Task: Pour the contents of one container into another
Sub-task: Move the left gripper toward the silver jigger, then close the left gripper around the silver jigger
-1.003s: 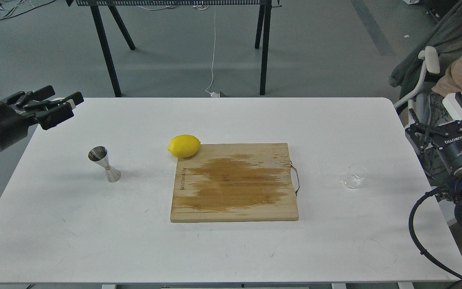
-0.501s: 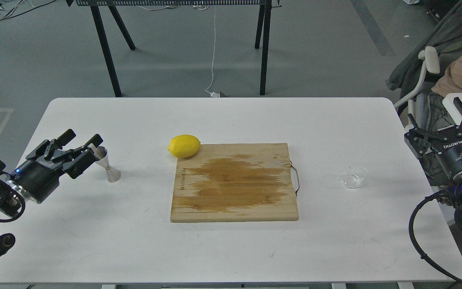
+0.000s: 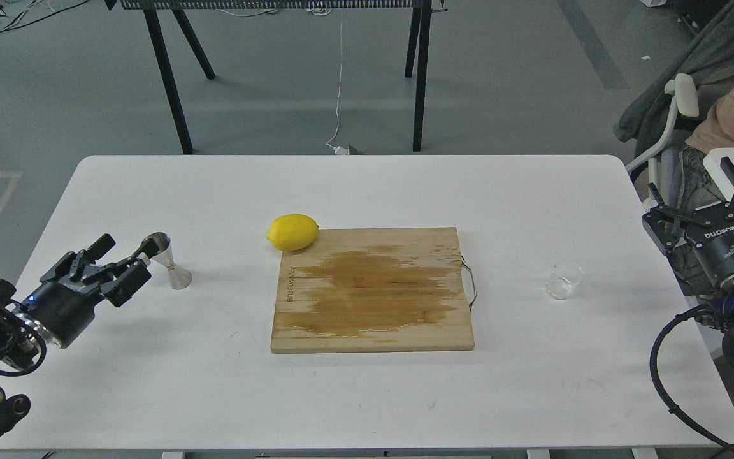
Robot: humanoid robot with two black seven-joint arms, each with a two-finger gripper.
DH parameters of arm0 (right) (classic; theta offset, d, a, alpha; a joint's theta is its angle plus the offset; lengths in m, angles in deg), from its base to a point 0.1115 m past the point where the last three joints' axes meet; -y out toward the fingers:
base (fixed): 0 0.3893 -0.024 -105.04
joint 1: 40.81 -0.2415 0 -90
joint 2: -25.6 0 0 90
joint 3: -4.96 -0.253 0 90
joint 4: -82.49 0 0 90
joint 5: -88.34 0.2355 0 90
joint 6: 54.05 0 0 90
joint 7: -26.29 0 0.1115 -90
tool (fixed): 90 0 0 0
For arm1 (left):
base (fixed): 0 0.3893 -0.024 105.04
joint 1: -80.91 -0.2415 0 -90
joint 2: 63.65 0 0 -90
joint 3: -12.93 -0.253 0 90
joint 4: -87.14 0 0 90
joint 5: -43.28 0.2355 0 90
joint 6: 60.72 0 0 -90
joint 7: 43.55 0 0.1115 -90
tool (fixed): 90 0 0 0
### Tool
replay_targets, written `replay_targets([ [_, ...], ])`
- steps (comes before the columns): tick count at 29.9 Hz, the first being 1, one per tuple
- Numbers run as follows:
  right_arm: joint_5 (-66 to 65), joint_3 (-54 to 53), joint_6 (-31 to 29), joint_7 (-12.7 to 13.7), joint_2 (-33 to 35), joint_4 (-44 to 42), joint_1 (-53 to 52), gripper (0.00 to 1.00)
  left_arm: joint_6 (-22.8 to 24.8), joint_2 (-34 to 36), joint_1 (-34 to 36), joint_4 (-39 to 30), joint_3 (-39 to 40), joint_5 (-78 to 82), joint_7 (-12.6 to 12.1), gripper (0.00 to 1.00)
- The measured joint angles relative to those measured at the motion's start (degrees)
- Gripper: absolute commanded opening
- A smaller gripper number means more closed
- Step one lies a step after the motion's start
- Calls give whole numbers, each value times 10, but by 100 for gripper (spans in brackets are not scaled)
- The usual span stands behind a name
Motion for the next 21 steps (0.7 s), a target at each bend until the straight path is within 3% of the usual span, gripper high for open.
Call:
replay_targets([
  [21, 1, -3, 0, 0, 4, 2, 2, 99, 1, -96, 16, 119, -9, 19, 0, 99],
])
